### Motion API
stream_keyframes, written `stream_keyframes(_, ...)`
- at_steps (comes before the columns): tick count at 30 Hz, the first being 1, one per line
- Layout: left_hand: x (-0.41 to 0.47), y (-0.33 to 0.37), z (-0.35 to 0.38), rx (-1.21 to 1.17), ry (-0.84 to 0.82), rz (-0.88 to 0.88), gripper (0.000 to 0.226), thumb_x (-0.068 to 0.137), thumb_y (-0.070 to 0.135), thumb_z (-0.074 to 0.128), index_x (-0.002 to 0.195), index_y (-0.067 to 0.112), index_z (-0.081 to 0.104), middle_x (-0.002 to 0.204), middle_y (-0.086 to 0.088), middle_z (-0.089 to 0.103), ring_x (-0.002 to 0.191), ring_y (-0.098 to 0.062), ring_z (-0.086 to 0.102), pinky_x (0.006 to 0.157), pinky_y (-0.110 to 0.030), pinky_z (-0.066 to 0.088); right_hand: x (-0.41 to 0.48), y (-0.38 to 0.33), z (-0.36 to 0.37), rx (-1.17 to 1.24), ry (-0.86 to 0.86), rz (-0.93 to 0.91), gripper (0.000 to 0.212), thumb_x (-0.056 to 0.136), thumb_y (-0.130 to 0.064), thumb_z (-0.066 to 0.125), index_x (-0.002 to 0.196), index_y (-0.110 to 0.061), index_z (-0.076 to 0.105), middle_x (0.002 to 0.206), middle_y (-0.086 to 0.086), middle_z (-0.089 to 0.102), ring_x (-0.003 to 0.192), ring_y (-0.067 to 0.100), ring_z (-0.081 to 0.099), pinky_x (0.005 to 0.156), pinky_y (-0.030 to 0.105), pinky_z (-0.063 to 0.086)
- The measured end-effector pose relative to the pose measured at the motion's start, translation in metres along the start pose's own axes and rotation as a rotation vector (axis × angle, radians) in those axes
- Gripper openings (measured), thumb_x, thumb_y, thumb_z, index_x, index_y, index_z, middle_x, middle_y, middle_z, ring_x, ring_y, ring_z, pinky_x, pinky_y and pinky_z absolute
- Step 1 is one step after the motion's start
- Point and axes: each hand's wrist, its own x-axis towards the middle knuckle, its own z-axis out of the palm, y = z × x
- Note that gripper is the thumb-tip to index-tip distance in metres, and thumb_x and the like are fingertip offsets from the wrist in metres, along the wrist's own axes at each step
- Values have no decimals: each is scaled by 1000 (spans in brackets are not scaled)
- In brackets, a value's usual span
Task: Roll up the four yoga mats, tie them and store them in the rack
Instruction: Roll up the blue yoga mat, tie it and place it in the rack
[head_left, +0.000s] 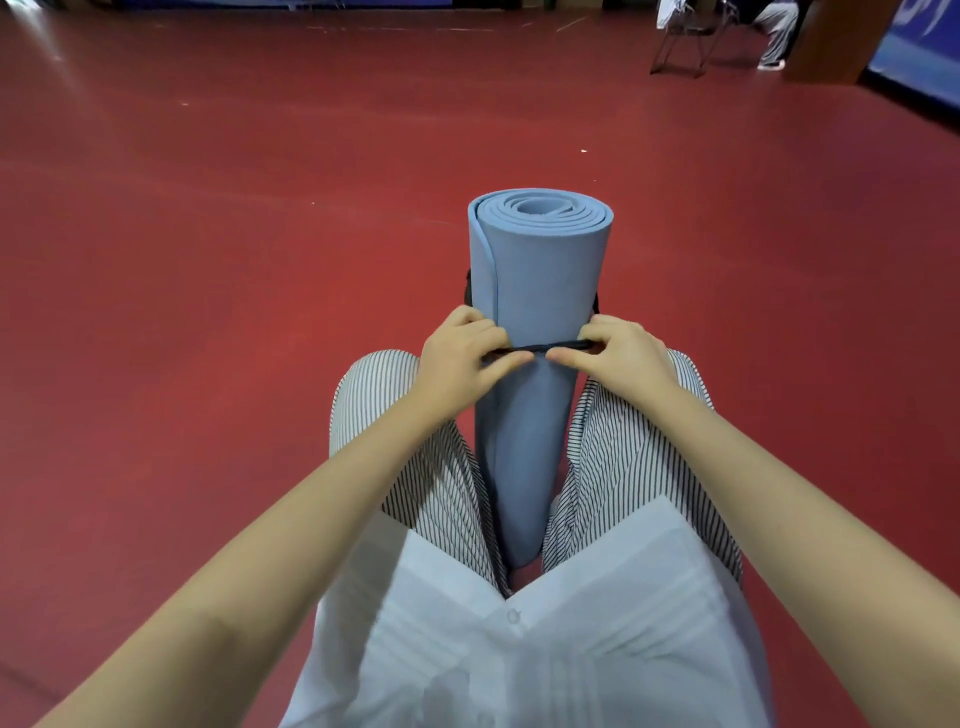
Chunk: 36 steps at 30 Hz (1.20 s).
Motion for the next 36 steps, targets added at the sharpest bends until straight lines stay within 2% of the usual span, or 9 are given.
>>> stream_keyframes(8,-4,-9,-3,-37,-161,-222,58,74,66,44,64,13,66,63,7,59,77,-11,50,61,-29,40,14,0,-1,-78,-207,202,64,70,-75,58,80,-12,70,68,0,63,67,17,57,64,29,41)
stream_keyframes(13,-1,-22,-12,-82,-269,-458,67,70,74,50,48,10,50,47,-2,47,51,-12,42,53,-31,30,25,-8,17,-13,-337,272,76,64,-79,56,71,-3,62,65,-1,51,64,19,52,63,30,36)
stream_keyframes(16,1,-26,-15,-131,-336,-581,61,75,61,68,43,14,47,39,5,38,43,-10,37,52,-28,31,28,-13,21,2,-412,282,70,49,-88,49,66,-20,56,66,-1,53,65,18,54,69,31,42)
stream_keyframes(21,6,-27,-9,-171,-488,-686,55,69,63,71,65,8,71,68,-11,68,61,-17,57,62,-32,46,35,-3,19,-2,-513,299,86,36,-89,50,66,-13,72,82,-4,71,89,19,65,92,40,48)
stream_keyframes(24,0,-24,-1,-146,-615,-706,60,69,65,69,68,4,68,58,-8,56,55,-16,46,58,-29,38,25,5,18,-30,-570,296,80,41,-88,53,67,-15,74,83,-1,72,89,18,65,93,40,48)
stream_keyframes(28,-2,-22,0,-136,-565,-678,63,72,68,64,66,6,69,54,1,51,53,-14,45,56,-28,35,23,9,17,91,-556,337,69,76,-76,46,71,-14,75,85,-3,71,93,15,62,100,36,41)
stream_keyframes(30,-4,-21,-2,-122,-526,-646,61,75,67,62,58,9,65,51,2,50,57,-15,46,58,-28,35,22,9,19,87,-486,327,65,77,-75,46,66,-17,72,80,-6,69,89,15,61,95,36,43)
stream_keyframes(32,-7,-21,-2,-30,-458,-564,52,80,63,61,54,18,61,51,6,49,75,-15,47,68,-29,34,16,9,24,-40,-323,263,58,78,-72,51,67,-17,68,75,-7,63,86,17,56,83,33,42)
stream_keyframes(36,-9,-21,2,44,-361,-554,40,78,61,64,74,22,70,80,8,62,110,-15,38,86,-31,22,11,9,36,-69,-47,81,42,80,-56,63,76,-14,68,90,-5,66,110,21,41,84,28,26)
